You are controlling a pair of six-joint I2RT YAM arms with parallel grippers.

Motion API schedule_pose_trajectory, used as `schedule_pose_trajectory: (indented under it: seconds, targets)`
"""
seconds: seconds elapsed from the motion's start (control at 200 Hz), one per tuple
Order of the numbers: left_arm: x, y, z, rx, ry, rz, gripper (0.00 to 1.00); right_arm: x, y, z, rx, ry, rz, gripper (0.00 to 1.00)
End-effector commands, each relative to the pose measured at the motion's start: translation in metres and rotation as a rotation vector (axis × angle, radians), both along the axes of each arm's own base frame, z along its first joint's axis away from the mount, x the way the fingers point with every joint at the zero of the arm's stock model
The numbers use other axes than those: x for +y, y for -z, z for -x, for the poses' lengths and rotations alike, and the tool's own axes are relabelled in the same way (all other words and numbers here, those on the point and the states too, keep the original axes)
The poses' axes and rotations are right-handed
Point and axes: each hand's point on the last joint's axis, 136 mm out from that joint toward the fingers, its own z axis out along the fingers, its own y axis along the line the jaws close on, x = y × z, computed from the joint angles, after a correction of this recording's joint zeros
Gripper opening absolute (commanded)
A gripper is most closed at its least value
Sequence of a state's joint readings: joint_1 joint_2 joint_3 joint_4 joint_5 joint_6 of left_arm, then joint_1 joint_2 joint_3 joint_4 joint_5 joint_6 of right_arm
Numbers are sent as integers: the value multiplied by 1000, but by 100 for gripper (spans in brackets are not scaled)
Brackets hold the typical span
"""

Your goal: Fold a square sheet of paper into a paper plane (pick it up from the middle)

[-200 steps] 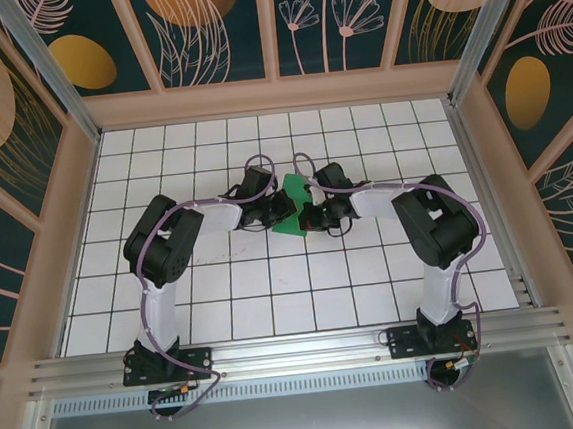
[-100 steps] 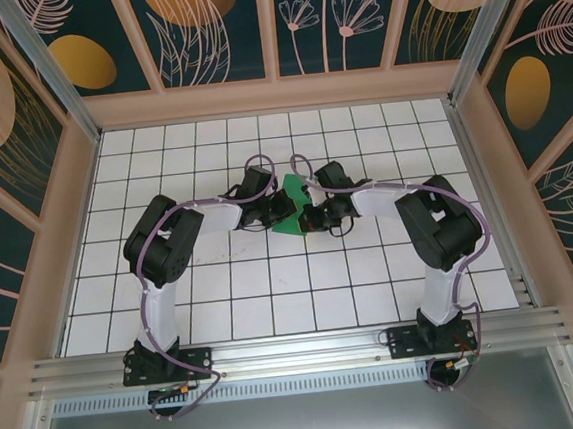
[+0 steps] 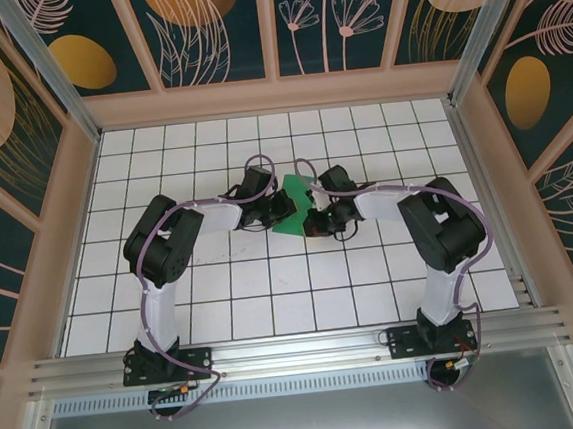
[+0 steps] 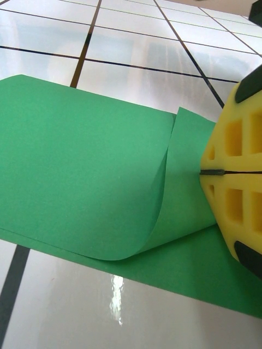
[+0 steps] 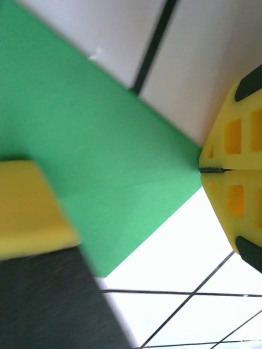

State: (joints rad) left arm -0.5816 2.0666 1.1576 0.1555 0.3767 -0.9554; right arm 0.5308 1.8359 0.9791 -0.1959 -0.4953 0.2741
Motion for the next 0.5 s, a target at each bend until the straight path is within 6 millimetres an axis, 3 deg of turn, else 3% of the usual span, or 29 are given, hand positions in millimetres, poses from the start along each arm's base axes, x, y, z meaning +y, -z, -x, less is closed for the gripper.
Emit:
schedule_pose_trajectory:
  seconds: [0.0, 0.16, 0.235, 0.495]
  targets:
    - [21, 34, 17, 91, -37, -93, 8, -17, -1, 18, 48, 10, 50, 1]
    - [20, 31, 16, 83, -34, -87, 8, -1, -35, -16, -68, 58, -30, 2]
    - [19, 30, 16, 81, -32, -81, 8, 8, -42, -27, -79, 73, -68, 2]
    - [17, 28, 16, 80, -32, -68, 8, 17, -20, -36, -32, 85, -59, 1]
